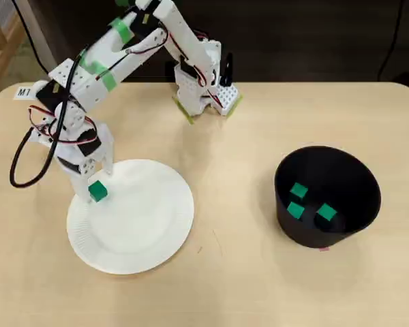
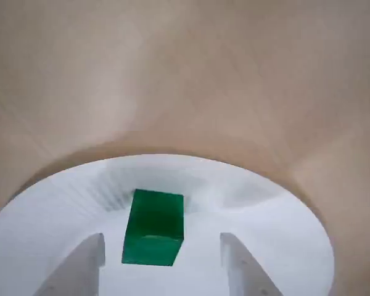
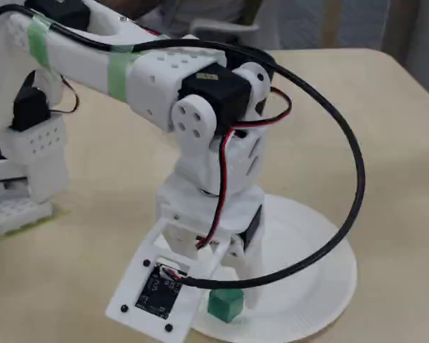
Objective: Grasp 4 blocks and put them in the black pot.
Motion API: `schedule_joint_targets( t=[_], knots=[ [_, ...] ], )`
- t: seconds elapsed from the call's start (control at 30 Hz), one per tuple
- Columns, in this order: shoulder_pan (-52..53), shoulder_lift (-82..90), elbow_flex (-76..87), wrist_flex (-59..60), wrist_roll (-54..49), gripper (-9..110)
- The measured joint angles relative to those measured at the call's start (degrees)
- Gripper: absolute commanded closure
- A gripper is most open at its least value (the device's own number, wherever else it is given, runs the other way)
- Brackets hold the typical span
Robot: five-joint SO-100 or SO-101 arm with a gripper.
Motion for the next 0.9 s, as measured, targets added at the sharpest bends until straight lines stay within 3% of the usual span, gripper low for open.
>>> schedule_joint_targets(
  t=[0.23,0.4,0.9],
  knots=[
    [-0.4,-2.8,0.0,-3.2,0.6,79],
    [-1.1,-5.2,-1.7,-6.3,2.9,104],
    [-3.0,-3.3,-8.3,-1.8,3.6,104]
  ],
)
